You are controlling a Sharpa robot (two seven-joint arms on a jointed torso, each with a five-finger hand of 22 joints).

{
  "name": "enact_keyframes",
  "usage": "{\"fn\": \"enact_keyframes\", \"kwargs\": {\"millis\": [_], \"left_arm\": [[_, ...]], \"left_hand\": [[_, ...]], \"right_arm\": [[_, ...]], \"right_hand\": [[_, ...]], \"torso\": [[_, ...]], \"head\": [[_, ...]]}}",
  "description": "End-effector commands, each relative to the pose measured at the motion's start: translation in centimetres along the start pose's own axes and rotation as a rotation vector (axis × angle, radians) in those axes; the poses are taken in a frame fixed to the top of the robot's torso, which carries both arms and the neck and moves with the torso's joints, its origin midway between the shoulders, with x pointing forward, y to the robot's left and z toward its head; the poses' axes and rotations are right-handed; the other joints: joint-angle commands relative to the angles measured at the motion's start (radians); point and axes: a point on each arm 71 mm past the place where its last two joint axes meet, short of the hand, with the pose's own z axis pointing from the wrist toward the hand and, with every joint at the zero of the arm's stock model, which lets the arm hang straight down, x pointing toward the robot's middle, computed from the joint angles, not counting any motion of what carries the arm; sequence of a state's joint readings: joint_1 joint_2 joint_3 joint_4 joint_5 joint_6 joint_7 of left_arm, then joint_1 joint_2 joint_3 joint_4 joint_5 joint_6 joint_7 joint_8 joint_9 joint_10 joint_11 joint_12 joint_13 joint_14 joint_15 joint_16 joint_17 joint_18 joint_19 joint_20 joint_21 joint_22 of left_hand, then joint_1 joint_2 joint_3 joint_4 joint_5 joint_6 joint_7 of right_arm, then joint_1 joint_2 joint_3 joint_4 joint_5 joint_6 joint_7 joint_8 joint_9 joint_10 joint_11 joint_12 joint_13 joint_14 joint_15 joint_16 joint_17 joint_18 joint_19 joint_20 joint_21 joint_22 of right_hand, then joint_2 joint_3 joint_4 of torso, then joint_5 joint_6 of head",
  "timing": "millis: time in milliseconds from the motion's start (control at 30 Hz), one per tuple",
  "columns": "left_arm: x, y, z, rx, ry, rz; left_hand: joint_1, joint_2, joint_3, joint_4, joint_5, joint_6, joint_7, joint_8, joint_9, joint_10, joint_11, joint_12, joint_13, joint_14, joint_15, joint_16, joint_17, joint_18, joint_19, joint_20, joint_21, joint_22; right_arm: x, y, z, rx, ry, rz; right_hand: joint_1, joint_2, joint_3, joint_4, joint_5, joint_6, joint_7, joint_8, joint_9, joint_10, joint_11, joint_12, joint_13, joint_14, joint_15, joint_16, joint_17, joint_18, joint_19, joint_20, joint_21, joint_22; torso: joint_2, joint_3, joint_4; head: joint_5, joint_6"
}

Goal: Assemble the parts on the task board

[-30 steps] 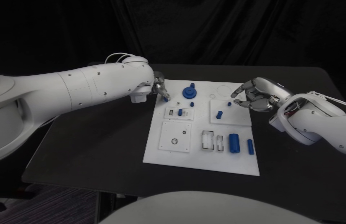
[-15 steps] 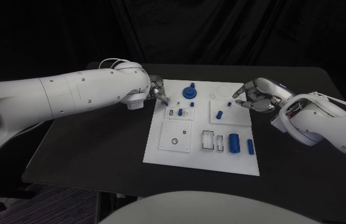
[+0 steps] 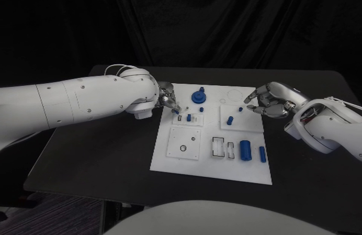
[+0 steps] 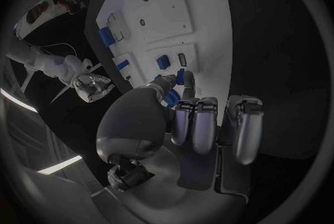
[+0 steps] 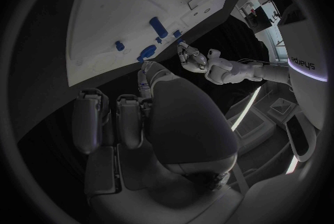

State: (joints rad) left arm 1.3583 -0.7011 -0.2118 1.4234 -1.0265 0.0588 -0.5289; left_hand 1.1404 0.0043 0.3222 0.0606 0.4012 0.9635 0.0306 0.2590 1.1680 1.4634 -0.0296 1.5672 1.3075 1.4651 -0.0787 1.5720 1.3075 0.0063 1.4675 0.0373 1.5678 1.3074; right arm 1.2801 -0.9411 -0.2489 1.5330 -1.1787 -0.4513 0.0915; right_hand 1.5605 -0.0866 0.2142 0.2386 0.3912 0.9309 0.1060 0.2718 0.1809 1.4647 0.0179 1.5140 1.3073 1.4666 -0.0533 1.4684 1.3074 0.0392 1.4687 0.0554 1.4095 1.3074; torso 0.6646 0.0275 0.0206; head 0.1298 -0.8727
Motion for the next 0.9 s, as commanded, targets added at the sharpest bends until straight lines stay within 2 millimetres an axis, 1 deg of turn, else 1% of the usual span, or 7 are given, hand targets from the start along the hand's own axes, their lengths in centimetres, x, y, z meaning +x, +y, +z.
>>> {"fn": "enact_keyframes", "kwargs": {"millis": [33,133,233,400,633,767,900], "left_arm": [[0.1,-0.3,0.1,0.006,-0.001,0.001],[0.1,-0.3,0.2,0.006,0.001,0.003],[0.1,-0.2,0.3,0.003,0.001,0.002],[0.3,0.0,0.5,-0.002,0.005,-0.001],[0.8,0.2,0.7,0.002,0.016,-0.003],[1.3,0.2,0.7,0.007,0.024,-0.004],[1.5,0.2,0.7,0.011,0.029,-0.004]], "left_hand": [[-0.007,-0.002,0.007,0.001,-0.005,0.007,0.002,-0.001,-0.001,0.107,-0.007,0.004,0.263,0.106,-0.006,-0.001,0.263,-0.006,0.103,-0.007,0.003,0.263],[-0.008,-0.002,0.008,0.001,-0.007,0.008,0.002,-0.001,-0.001,0.107,-0.007,0.004,0.263,0.106,-0.007,-0.001,0.263,-0.006,0.103,-0.007,0.003,0.263],[-0.009,-0.001,0.010,0.002,-0.008,0.008,0.002,-0.001,-0.001,0.107,-0.007,0.004,0.263,0.106,-0.007,-0.001,0.263,-0.006,0.103,-0.007,0.003,0.263],[-0.009,-0.001,0.010,0.002,-0.008,0.008,0.002,-0.001,-0.001,0.107,-0.007,0.004,0.263,0.106,-0.007,-0.001,0.263,-0.006,0.103,-0.007,0.003,0.263],[-0.010,0.000,0.013,0.003,-0.011,0.008,0.002,-0.002,-0.001,0.107,-0.007,0.004,0.263,0.106,-0.007,-0.001,0.263,-0.006,0.103,-0.007,0.003,0.263],[-0.010,0.000,0.014,0.003,-0.012,0.008,0.002,-0.002,-0.001,0.107,-0.007,0.004,0.263,0.106,-0.007,-0.001,0.263,-0.006,0.103,-0.007,0.003,0.263],[-0.010,0.000,0.014,0.003,-0.012,0.008,0.002,-0.002,-0.001,0.107,-0.007,0.004,0.263,0.106,-0.007,-0.001,0.263,-0.006,0.103,-0.007,0.003,0.263]], "right_arm": [[0.1,-0.1,0.0,0.020,0.008,0.006],[0.2,-0.1,0.0,0.019,0.009,0.007],[0.2,-0.1,0.0,0.019,0.011,0.006],[0.2,-0.1,0.0,0.020,0.013,0.006],[0.3,-0.1,0.1,0.019,0.016,0.006],[0.4,-0.1,0.2,0.018,0.018,0.007],[0.4,-0.1,0.1,0.020,0.019,0.007]], "right_hand": [[0.000,0.007,0.007,0.000,0.006,-0.001,0.003,-0.006,-0.001,0.034,0.006,-0.005,0.150,0.065,0.006,-0.007,0.062,0.006,0.021,0.006,-0.007,0.190],[0.000,0.007,0.007,0.000,0.006,-0.001,0.003,-0.006,-0.001,0.034,0.006,-0.005,0.150,0.065,0.006,-0.007,0.062,0.006,0.021,0.006,-0.007,0.190],[0.000,0.007,0.007,0.000,0.007,-0.001,0.003,-0.006,-0.001,0.033,0.006,-0.006,0.150,0.065,0.006,-0.007,0.062,0.006,0.020,0.006,-0.008,0.189],[0.000,0.007,0.007,0.000,0.007,-0.001,0.003,-0.006,-0.001,0.033,0.006,-0.006,0.150,0.065,0.006,-0.007,0.062,0.006,0.020,0.006,-0.008,0.189],[0.000,0.008,0.008,-0.001,0.008,-0.001,0.003,-0.006,-0.002,0.033,0.006,-0.006,0.150,0.065,0.006,-0.007,0.062,0.007,0.020,0.006,-0.009,0.189],[0.000,0.008,0.008,-0.001,0.008,-0.001,0.003,-0.006,-0.002,0.033,0.006,-0.006,0.150,0.065,0.006,-0.007,0.062,0.007,0.020,0.006,-0.009,0.189],[0.000,0.008,0.008,-0.001,0.008,-0.001,0.003,-0.006,-0.002,0.033,0.006,-0.006,0.150,0.065,0.006,-0.007,0.062,0.007,0.020,0.006,-0.009,0.189]], "torso": [[0.001,-0.0009,-0.0014],[0.001,-0.0013,-0.0024],[0.001,-0.0006,-0.0036],[0.001,-0.0011,-0.0029],[0.002,-0.0010,-0.0038],[0.001,-0.0015,-0.0018],[0.001,-0.0011,-0.0033]], "head": [[0.002,0.000],[0.004,0.000],[0.005,0.000],[0.004,0.000],[0.009,0.000],[0.007,0.000],[0.010,0.000]]}}
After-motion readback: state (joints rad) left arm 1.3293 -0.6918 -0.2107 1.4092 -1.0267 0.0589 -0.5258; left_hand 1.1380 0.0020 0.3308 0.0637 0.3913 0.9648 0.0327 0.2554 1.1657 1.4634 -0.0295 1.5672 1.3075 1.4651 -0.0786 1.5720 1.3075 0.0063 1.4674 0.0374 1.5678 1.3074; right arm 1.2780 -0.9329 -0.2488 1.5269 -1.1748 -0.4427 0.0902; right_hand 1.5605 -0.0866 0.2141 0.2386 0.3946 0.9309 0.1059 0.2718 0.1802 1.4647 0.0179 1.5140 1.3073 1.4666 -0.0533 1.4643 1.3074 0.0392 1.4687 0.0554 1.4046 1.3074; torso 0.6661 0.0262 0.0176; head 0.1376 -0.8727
